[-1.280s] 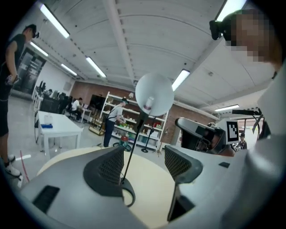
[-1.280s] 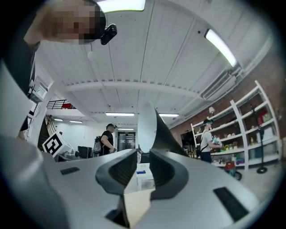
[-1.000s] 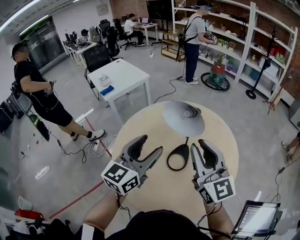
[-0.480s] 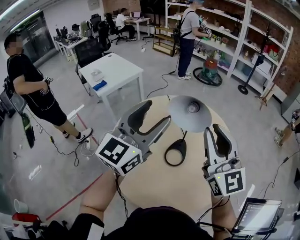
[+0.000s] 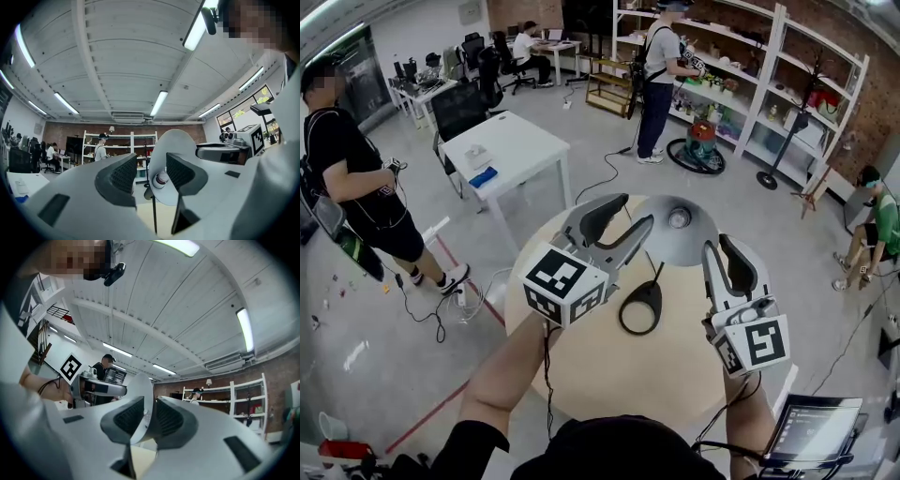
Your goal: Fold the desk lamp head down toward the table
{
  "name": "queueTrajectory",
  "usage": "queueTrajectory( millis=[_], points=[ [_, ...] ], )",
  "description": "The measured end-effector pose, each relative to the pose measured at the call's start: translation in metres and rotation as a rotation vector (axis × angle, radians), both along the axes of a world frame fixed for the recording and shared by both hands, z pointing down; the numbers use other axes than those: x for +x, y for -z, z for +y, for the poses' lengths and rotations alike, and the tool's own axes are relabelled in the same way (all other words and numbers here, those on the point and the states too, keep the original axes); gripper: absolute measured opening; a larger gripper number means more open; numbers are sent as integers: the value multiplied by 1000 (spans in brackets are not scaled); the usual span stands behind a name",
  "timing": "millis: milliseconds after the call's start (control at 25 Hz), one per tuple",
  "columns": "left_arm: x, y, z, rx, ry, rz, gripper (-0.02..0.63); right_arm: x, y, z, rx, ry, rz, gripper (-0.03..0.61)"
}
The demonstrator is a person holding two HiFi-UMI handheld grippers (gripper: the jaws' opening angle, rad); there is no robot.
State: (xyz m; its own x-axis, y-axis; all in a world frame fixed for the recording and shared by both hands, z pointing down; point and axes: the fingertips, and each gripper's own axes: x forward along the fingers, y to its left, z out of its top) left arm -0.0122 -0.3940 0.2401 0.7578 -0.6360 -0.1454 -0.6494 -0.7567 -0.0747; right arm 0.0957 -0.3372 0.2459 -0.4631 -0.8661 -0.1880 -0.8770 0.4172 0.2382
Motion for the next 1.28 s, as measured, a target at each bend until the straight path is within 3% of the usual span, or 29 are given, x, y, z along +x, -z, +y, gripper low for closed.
queueTrajectory(
  millis=[120, 200, 240, 320, 480, 1280],
  points=[
    [3, -4, 0, 15, 1, -25, 179, -1, -4, -2, 3, -18, -4, 87],
    [2, -6, -1, 22, 6, -23, 74, 1, -4, -3, 8, -28, -12, 28],
    [1, -7, -2, 22, 10, -16, 41, 2, -4, -3, 6, -25, -16, 28],
    [-2, -8, -2, 20, 16, 1, 20, 2, -5, -3, 2, -15, -13, 28],
    [-6, -15, 2, 21, 18, 24, 20, -3, -12, 1, 10, -15, 22, 28],
    [-25, -42, 22, -19, 50, 146, 20, -18, -39, 22, 12, 40, -52, 28]
  ],
)
